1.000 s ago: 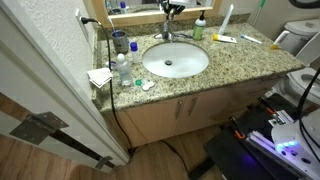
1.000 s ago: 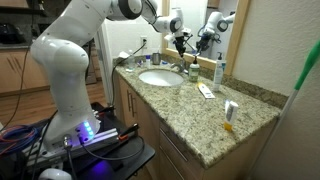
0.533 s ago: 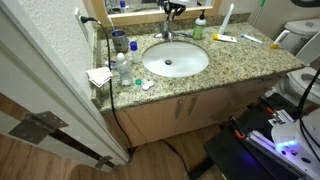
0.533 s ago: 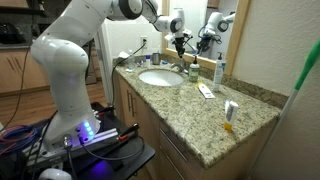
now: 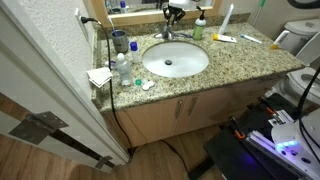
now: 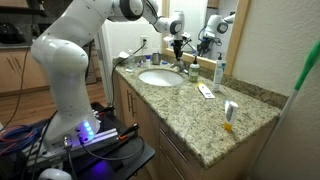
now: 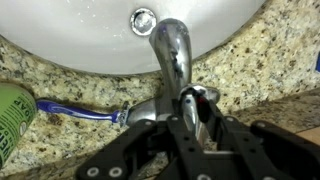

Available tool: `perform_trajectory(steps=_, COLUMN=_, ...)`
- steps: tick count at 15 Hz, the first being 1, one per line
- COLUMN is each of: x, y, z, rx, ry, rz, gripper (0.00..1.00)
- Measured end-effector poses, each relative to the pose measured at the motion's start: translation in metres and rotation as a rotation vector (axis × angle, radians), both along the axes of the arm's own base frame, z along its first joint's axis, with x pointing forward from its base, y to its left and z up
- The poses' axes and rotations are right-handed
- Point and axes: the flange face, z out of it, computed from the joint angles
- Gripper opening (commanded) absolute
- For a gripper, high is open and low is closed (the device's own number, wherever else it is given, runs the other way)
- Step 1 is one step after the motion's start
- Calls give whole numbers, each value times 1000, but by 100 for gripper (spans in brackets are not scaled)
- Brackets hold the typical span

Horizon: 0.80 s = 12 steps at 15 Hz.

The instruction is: Pick up the pump bottle and place it upright, close the faucet, move the white and blue tube to the left side of the counter

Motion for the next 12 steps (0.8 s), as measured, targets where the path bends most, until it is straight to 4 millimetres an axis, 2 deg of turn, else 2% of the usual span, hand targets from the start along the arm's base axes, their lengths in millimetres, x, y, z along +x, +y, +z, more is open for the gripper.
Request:
perform_trajectory(steps=3, x=0, y=0, z=-1, rx=2, ry=2, rz=-4, gripper=7)
perform_trajectory(steps=4, x=0, y=0, z=-1, rx=3, ry=2, rz=-6, gripper=53)
perform_trajectory(steps=5, x=0, y=1, z=-1, rx=3, ry=3, rz=-9, gripper=54)
perform_trajectory(steps=7, x=-5, y=3, z=-6, rx=7, ry=40, rz=-19, gripper=66)
perform_trajectory(steps=9, x=-17, y=9, z=-11, rx=4, ry=120, rz=-9, gripper=81)
perform_trajectory(steps=12, x=-40, y=10, z=9, rx=-1, ry=192, rz=9, gripper=100)
